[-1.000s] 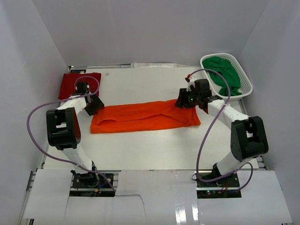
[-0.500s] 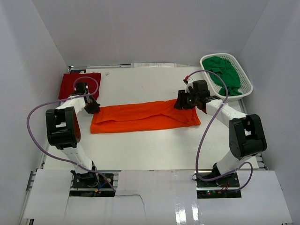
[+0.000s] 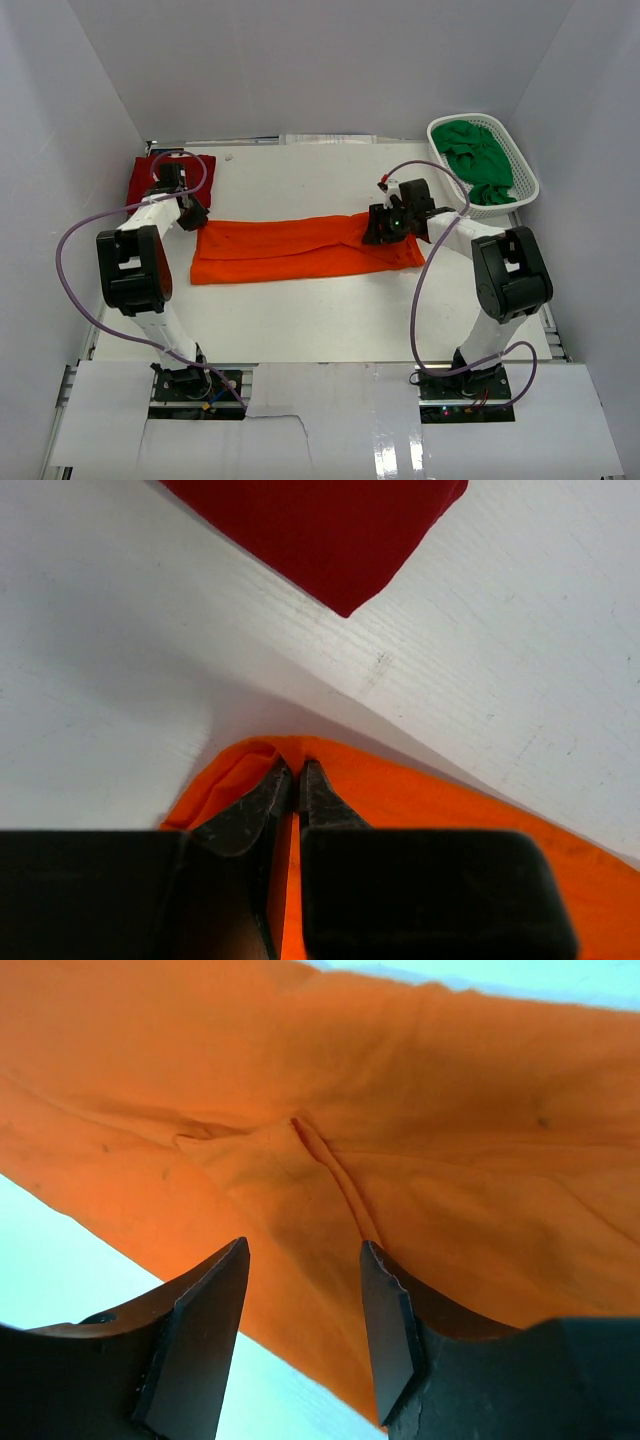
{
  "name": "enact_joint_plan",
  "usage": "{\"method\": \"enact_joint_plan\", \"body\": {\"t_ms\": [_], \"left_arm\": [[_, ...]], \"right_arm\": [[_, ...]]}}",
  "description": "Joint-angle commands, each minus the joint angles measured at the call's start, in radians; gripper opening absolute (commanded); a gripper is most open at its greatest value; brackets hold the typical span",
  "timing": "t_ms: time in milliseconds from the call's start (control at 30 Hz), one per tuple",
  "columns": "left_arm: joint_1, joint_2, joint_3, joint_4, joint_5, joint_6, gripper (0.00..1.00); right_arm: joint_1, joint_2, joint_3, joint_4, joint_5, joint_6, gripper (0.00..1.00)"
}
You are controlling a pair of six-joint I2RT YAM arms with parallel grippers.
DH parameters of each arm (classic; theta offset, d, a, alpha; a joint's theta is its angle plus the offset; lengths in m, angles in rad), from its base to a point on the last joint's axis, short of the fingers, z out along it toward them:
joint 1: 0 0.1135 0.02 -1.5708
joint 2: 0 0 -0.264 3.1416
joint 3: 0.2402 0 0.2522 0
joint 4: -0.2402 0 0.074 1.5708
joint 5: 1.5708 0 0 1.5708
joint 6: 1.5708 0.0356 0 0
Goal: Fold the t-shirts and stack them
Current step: Fold the other side of the tshirt into a rectangle
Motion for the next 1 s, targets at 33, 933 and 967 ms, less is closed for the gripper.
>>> {"method": "enact_joint_plan", "body": {"t_ms": [33, 933, 967], "left_arm": [[0.007, 0.009, 0.050, -0.004, -0.010, 0.000, 0.17], [0.004, 0.032, 0.042, 0.027, 0.030, 0.015, 0.20], [0.002, 0.032, 0.038, 0.030, 0.030, 0.015, 0.20]], "right_arm": [[0.008, 0.065, 0.049, 0.058, -0.062, -0.037, 0.55], [0.038, 0.196, 0.163, 0.145, -0.120, -0.121, 0.47], [0.039, 0.199, 0.163, 0.147, -0.120, -0.124, 0.46]]}}
